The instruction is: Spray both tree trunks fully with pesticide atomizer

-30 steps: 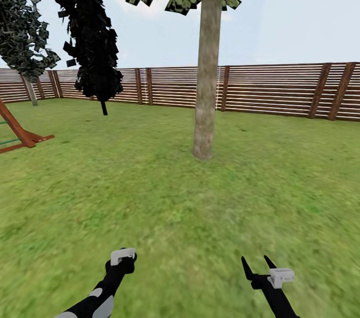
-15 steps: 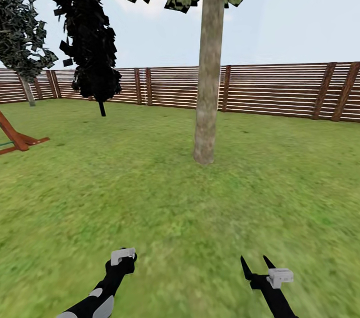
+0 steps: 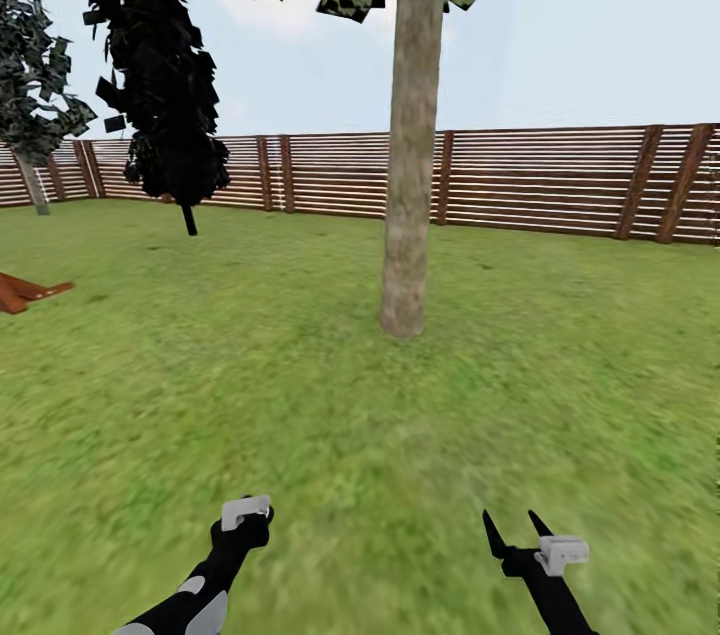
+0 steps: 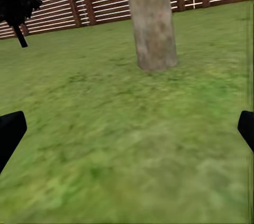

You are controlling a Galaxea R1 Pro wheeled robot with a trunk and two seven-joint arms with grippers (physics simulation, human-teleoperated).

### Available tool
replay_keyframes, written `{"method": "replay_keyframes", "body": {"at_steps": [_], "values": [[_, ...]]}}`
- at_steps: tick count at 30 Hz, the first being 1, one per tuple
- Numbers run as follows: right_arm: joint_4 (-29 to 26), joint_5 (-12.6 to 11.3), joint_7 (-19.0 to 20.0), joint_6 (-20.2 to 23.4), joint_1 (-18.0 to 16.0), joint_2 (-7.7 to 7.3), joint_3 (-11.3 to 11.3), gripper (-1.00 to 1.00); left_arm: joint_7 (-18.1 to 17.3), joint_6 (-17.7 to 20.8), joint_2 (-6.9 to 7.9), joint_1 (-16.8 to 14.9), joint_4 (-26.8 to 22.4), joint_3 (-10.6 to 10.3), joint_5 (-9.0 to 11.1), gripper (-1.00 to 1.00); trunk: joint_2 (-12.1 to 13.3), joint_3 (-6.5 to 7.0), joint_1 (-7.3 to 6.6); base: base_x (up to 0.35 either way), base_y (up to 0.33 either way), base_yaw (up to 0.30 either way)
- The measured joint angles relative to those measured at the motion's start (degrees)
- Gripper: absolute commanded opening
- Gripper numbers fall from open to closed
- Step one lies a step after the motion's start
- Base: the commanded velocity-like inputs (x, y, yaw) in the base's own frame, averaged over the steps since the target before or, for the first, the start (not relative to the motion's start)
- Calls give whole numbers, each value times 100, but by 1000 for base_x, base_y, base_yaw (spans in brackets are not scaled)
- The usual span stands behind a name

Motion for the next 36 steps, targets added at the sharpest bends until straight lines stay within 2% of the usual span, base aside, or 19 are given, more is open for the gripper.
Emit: {"method": "replay_keyframes", "body": {"at_steps": [16,20,32,36], "values": [[0,-1,-4,0,-4,-6,-1,100,0,1,-11,1,0,-3,-8,-100,0,2,0,338,0,-265],[0,0,0,0,-2,-4,-1,100,0,0,-81,16,0,-1,-17,-100,0,2,0,338,-77,-33],[0,1,2,-6,-1,-4,-1,100,-4,-6,-88,18,0,0,-17,-100,0,2,0,337,-58,-1],[0,2,2,-7,-4,-3,-1,100,-7,-6,-88,18,0,-1,-18,-100,0,2,0,147,-13,0]]}}
